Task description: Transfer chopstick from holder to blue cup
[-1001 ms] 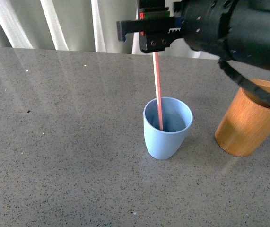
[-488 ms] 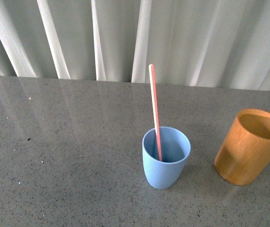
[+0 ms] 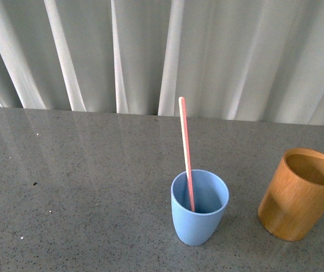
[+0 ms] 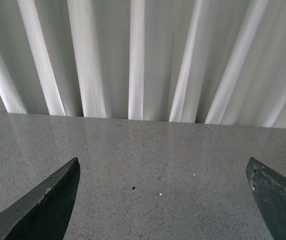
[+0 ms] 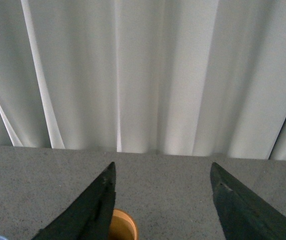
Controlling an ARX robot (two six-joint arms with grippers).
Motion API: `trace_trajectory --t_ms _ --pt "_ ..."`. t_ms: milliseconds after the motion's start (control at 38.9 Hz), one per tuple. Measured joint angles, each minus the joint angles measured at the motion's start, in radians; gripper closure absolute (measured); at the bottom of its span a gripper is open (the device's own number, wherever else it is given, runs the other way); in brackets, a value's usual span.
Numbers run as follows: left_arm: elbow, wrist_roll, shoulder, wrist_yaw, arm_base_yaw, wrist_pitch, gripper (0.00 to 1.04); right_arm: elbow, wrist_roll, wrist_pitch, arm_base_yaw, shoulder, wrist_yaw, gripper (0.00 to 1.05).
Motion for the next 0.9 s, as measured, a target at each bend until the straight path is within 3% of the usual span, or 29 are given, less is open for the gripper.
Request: trace_trajectory --t_ms 359,899 --pt "0.0 0.0 0.0 0.0 0.0 0.0 0.07 -0.108 0.007 -0.039 -0.004 -0.141 0.0 1.04" --pt "0.0 0.0 0.0 0.0 0.0 0.0 0.07 -0.203 0.01 -0.169 -0.004 -0.392 0.0 1.04"
